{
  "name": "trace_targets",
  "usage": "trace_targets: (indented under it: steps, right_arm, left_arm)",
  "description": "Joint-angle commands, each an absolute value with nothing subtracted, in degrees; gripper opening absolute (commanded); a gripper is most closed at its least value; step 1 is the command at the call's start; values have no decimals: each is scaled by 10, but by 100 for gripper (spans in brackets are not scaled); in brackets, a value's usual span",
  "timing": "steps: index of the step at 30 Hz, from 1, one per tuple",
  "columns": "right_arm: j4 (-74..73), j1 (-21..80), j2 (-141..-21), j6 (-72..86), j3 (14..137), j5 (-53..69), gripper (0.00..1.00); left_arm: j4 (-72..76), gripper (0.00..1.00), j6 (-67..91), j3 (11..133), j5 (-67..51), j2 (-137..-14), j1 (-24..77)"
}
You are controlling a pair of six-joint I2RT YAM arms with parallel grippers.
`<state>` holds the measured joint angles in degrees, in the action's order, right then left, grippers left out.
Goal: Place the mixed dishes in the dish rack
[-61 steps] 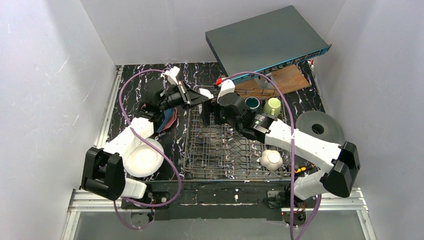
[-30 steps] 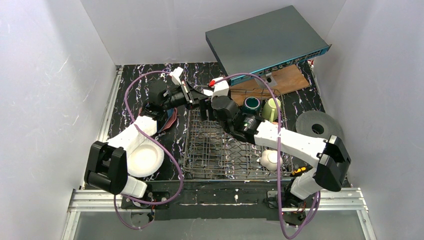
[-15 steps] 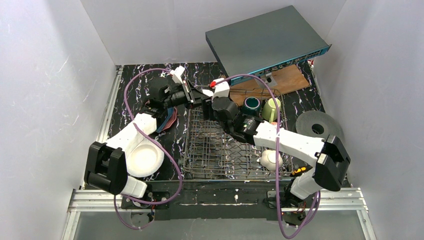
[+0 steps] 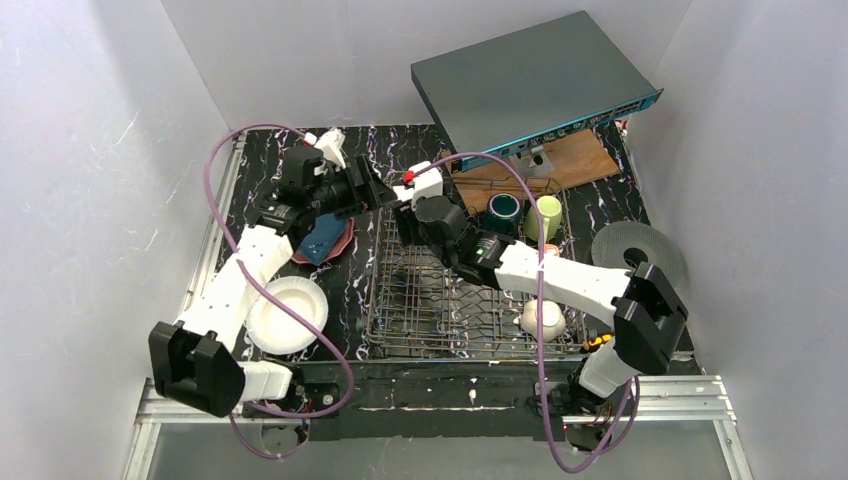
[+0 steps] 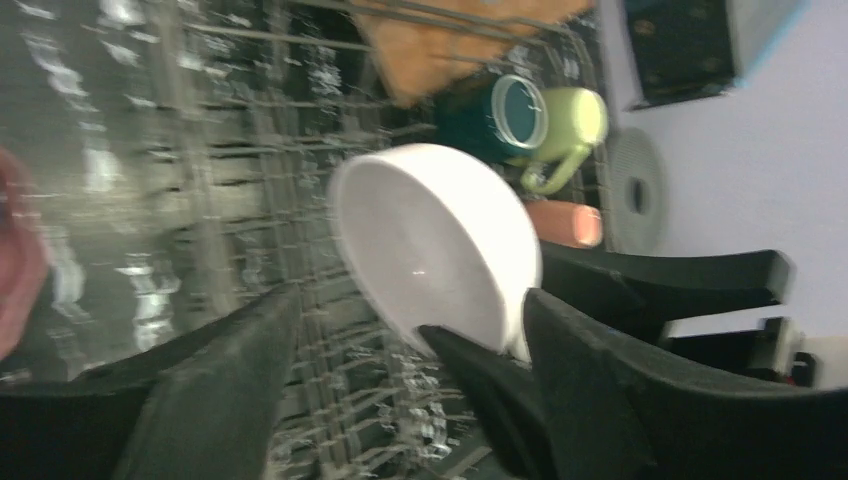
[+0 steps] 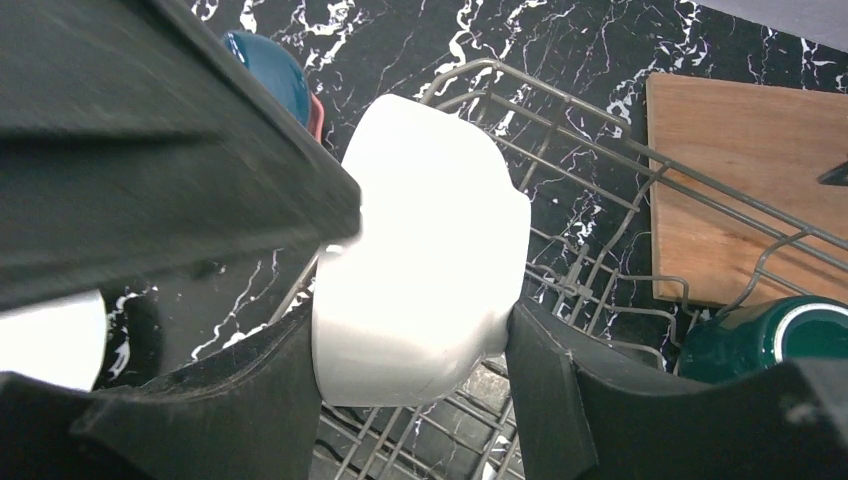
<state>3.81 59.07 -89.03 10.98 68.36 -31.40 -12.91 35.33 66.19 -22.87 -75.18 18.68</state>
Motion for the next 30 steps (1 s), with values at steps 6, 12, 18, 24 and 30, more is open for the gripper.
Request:
trace_targets:
  steps: [6,12,18,24,30]
  right_arm:
    - [66,568,-975,-76,739,-265,1]
    - [27,545,-1045,-214,791,-276,1]
    - [42,517,-1063,-255,787,-229,1]
    - [34,500,-1084,-272,801,-191,1]
    - [49,497,-1100,-288,797,-189,1]
  left_arm:
    - [-258,98,152,696,211,-627,164]
    - [-278,98,177,707,267,-640,152]
    - [-277,98,178,707,264,-650,150]
    - [-267,98,172,700,246,-647,148]
    - [-267,98,176,700,236,-651,146]
